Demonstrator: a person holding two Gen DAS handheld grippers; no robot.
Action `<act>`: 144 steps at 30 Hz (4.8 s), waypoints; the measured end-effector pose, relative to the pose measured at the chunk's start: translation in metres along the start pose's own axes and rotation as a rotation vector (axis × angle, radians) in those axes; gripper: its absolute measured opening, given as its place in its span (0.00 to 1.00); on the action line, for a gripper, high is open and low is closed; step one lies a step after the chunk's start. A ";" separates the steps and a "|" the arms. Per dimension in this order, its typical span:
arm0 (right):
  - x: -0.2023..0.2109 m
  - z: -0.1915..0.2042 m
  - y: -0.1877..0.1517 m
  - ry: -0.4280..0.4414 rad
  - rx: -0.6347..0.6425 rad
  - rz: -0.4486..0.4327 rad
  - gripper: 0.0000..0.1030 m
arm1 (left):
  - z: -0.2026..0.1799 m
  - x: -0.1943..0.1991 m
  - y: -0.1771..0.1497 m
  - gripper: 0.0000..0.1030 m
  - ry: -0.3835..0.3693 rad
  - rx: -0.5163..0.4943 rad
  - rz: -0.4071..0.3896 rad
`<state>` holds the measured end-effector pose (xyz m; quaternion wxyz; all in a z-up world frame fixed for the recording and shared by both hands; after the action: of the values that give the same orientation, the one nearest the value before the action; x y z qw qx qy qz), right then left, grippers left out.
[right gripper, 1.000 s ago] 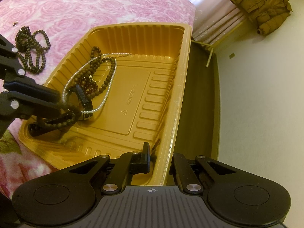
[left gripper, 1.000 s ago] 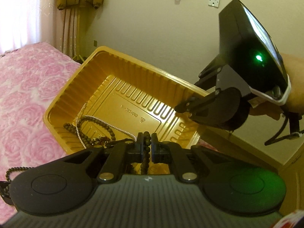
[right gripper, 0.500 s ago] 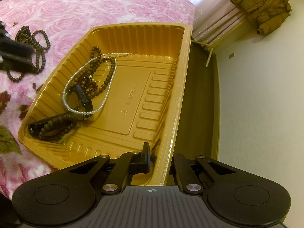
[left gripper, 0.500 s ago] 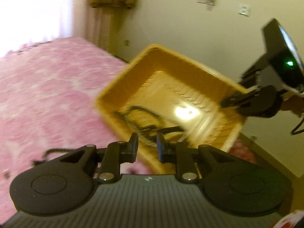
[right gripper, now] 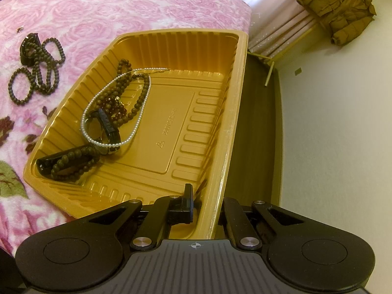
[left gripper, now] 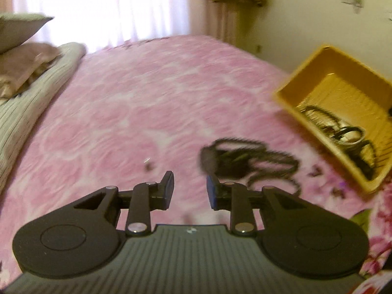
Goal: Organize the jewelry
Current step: 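Grasp the dark bead strand with the black watch using the left gripper, then lift the dark bead strand over the tray and open the left gripper while the right gripper holds the tray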
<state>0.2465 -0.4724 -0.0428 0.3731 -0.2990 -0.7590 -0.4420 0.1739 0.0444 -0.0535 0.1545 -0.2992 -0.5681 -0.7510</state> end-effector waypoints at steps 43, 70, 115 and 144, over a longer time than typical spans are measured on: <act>-0.002 -0.004 -0.004 0.006 -0.006 0.000 0.05 | -0.059 0.027 0.095 0.06 -0.127 -0.403 -0.109; 0.004 -0.006 -0.001 -0.001 0.011 -0.008 0.05 | -0.007 0.175 0.311 0.06 0.008 -0.461 -0.546; -0.002 -0.017 -0.007 0.028 -0.019 -0.010 0.05 | -0.151 0.135 0.379 0.06 -0.241 -0.546 -0.595; -0.010 -0.026 -0.011 0.049 -0.046 -0.005 0.05 | -0.202 -0.025 0.254 0.06 -0.387 -0.630 -0.178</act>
<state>0.2516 -0.5018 -0.0472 0.3836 -0.2948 -0.7400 -0.4673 0.2829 -0.2270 0.0889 -0.1211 -0.4179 -0.3515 -0.8290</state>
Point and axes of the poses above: each gripper's, at about its wrist camera, not at the fingertips, and x roughly against the way its jaws point, z to its left, y to its top, the point moved 6 cm from there along -x, roughly the way its jaws point, and after that the axes turned 12 degrees about -x, right-handed, at the moved point
